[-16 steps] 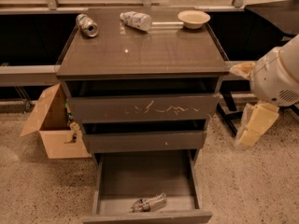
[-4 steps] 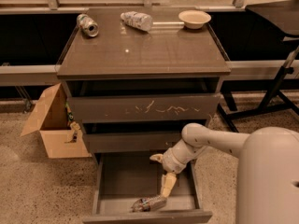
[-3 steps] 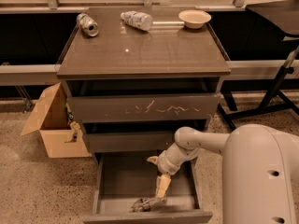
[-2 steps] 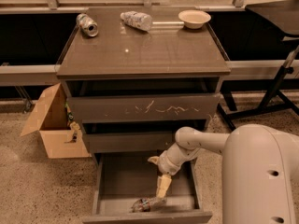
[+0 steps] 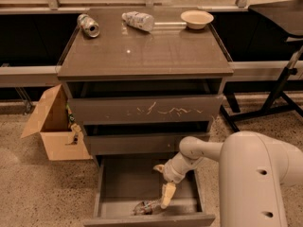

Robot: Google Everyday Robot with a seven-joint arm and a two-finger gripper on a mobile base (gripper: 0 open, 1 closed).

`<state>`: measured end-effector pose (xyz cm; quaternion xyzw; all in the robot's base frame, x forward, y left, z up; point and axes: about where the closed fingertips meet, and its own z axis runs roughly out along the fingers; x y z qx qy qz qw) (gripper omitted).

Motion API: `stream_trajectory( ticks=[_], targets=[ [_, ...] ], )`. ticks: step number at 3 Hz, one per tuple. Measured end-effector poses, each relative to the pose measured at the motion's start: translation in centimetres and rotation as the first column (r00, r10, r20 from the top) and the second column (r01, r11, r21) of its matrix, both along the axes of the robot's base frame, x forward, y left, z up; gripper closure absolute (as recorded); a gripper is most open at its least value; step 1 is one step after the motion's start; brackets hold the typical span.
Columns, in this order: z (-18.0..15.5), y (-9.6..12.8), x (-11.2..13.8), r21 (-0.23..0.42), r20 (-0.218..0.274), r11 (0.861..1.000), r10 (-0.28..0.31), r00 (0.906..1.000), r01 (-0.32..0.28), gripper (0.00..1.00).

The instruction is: Pick water bottle from bottom drawer and place on counter

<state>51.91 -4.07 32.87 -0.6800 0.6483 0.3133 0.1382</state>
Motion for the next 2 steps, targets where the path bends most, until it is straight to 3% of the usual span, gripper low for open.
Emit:
stream_trajectory(
  ticks=[2],
  targets=[
    [-9.7, -2.2, 0.9, -0.151, -0.017, 0.989, -0.013, 0.9998, 0.01, 0.0]
  ],
)
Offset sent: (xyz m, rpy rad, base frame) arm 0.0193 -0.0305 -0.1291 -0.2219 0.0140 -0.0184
